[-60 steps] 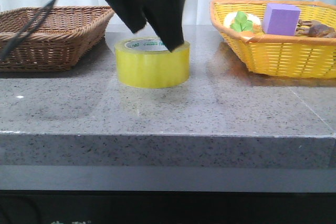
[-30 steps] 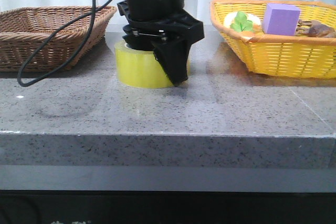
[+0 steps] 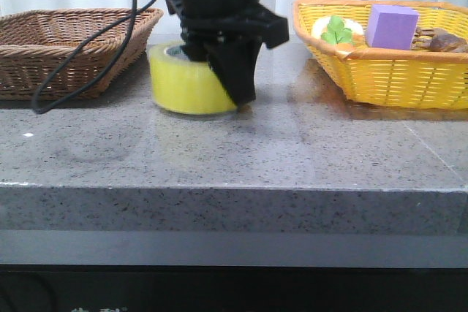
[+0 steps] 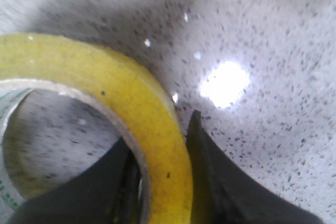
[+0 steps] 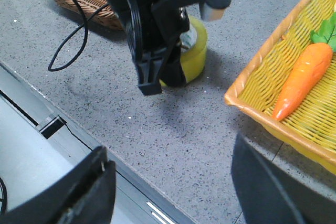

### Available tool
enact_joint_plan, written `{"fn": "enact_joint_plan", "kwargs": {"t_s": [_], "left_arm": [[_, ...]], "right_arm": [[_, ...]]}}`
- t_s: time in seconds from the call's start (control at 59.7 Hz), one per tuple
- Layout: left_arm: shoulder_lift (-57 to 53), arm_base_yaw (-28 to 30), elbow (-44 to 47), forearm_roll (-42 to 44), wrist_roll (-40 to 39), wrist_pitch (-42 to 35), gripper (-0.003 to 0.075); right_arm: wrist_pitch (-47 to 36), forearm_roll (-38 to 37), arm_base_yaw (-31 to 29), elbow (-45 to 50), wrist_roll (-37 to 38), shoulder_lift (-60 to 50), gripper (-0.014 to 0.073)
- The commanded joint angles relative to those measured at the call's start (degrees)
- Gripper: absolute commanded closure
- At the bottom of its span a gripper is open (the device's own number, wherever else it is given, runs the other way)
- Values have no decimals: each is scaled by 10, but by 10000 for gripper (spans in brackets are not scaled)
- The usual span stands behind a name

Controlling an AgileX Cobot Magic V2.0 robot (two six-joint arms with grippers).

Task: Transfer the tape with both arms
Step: 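Lift the tape with the left gripper and carry it over the brown basket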

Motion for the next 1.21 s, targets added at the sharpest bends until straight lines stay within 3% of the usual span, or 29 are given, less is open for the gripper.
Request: {"fn": "enact_joint_plan", "kwargs": {"t_s": [0.0, 0.184, 0.469, 0.871, 1.189], "left_arm": [[-37, 0, -55, 13, -5, -9, 647], [-37, 16, -134, 30, -5, 25, 647], [-37, 87, -227, 30, -6, 41, 647], [-22, 233, -230, 25, -10, 41, 647], [7, 279, -216, 6, -10, 41, 647]], "right_arm": [[-39, 3, -4, -13, 0, -3, 97], [-39, 3, -4, -13, 0, -3, 97], [-39, 3, -4, -13, 0, -3, 97], [-39, 3, -4, -13, 0, -3, 97], [-39, 3, -4, -13, 0, -3, 97]]}}
